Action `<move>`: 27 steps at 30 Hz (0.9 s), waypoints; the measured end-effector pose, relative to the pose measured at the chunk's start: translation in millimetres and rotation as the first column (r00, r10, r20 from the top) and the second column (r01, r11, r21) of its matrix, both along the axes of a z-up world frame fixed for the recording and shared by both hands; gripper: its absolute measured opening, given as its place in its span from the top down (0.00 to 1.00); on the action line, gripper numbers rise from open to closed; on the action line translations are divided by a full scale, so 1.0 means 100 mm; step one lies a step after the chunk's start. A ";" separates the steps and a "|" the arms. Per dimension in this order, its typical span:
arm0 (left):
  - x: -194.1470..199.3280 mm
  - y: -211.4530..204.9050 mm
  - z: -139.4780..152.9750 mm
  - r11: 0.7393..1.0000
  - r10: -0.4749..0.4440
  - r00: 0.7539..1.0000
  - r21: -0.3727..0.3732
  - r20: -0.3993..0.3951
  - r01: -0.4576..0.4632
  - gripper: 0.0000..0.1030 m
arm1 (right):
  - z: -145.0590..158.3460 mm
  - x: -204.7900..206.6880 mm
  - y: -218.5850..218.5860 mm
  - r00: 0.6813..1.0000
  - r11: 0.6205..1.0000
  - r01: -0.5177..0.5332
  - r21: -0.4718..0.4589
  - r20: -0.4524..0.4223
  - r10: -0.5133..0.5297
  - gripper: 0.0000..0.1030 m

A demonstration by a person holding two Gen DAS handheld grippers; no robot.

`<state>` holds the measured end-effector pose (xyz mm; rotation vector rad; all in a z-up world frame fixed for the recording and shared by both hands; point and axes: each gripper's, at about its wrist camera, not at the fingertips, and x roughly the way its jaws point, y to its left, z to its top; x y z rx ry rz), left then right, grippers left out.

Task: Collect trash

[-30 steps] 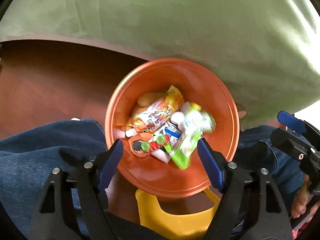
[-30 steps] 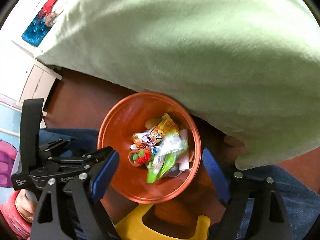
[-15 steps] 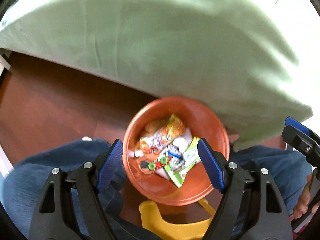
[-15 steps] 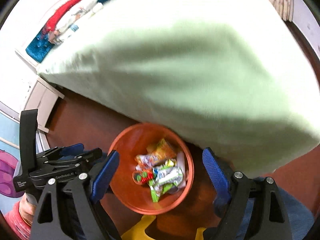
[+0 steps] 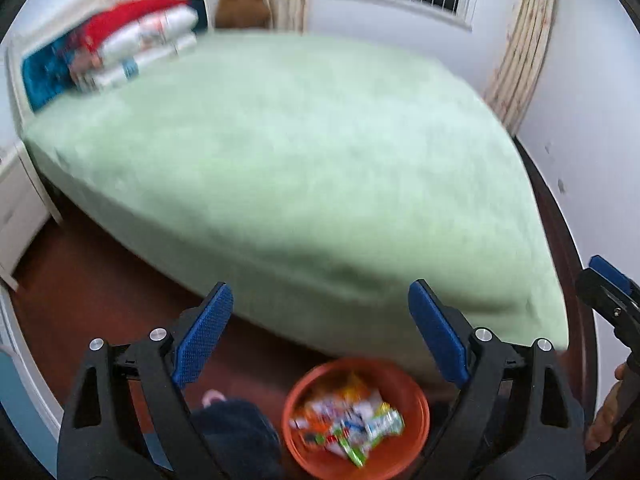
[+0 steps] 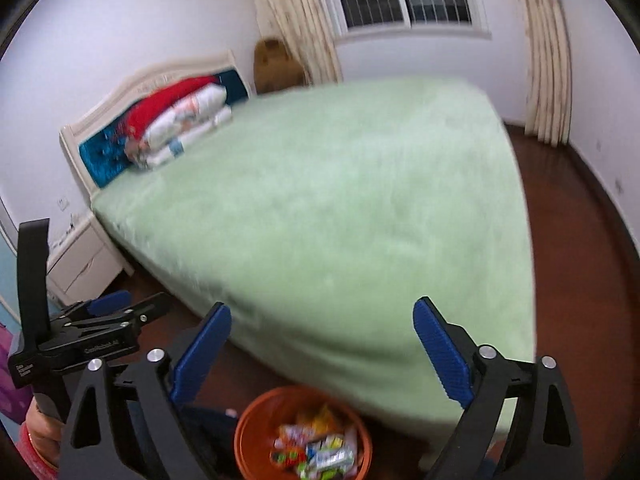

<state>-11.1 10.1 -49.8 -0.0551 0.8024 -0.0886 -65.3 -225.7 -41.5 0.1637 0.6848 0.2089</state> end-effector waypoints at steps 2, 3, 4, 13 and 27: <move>-0.02 0.02 0.18 1.000 0.009 0.999 0.003 0.048 -0.009 0.15 | 0.15 -0.02 0.00 0.999 1.000 0.003 -0.006 0.047 -0.003 0.09; -0.04 0.03 0.29 1.000 0.014 0.997 0.003 0.077 -0.015 0.15 | 0.22 -0.03 -0.02 0.998 1.000 0.006 -0.007 0.065 -0.005 0.08; -0.06 0.04 0.39 1.000 0.022 0.994 0.006 0.105 -0.023 0.15 | 0.26 -0.04 -0.02 0.997 1.000 0.008 -0.010 0.082 -0.007 0.08; -0.13 0.00 0.75 0.999 0.045 0.977 0.004 0.207 -0.047 0.12 | 0.55 -0.13 0.00 0.983 0.999 0.016 -0.037 0.185 -0.009 0.06; -0.25 -0.05 0.84 0.999 0.047 0.967 0.007 0.251 -0.051 0.12 | 0.64 -0.22 0.06 0.976 0.999 0.027 -0.046 0.219 -0.017 0.06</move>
